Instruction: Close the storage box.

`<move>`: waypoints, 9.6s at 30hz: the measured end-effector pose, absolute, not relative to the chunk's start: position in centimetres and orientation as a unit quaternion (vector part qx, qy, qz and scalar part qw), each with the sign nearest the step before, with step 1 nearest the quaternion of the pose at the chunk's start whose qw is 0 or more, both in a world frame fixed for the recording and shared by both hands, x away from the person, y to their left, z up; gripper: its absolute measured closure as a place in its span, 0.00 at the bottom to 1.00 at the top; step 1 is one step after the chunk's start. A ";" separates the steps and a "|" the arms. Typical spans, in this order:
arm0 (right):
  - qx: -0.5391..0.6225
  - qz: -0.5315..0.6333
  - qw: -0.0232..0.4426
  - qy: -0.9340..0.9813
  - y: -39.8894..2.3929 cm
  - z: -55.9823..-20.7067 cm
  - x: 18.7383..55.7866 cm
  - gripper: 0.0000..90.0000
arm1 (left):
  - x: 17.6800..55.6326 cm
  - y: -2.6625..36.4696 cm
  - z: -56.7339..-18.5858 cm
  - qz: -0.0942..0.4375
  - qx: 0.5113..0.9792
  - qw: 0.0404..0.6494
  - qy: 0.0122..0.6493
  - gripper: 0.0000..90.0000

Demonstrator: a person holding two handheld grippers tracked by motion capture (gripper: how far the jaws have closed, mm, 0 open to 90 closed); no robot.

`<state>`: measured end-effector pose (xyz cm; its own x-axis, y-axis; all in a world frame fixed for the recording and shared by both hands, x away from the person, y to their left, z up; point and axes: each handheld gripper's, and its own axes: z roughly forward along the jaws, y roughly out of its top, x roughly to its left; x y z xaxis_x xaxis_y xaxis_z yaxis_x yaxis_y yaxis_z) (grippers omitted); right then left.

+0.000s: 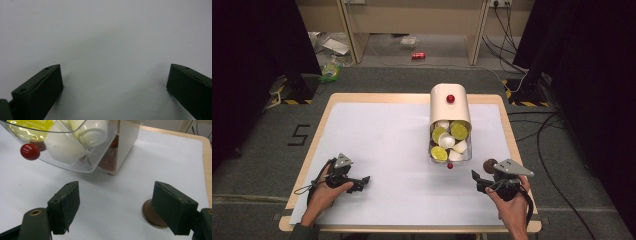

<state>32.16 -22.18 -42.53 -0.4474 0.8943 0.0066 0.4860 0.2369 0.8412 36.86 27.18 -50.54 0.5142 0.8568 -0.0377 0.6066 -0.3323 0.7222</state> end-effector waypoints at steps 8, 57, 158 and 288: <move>0.450 0.413 0.252 0.751 -21.1 -42.4 32.1 0.26 | 36.9 27.2 -50.5 0.179 0.796 0.351 0.460 0.00; 0.440 0.450 0.296 0.718 -19.7 -42.0 33.8 0.25 | 36.9 27.1 -50.6 0.179 0.796 0.351 0.460 0.00; 0.469 0.435 0.334 0.692 -18.3 -42.2 39.4 0.22 | 36.9 27.1 -50.6 0.180 0.796 0.350 0.460 0.00; 0.482 0.399 0.249 0.739 -22.0 -46.5 29.8 0.18 | 36.9 27.1 -50.6 0.180 0.796 0.350 0.459 0.00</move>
<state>29.83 -22.01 -46.48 -0.4111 0.9115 0.0160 0.5139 0.2172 0.8299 36.85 27.14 -50.55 0.5130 0.8577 -0.0352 0.6056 -0.3326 0.7230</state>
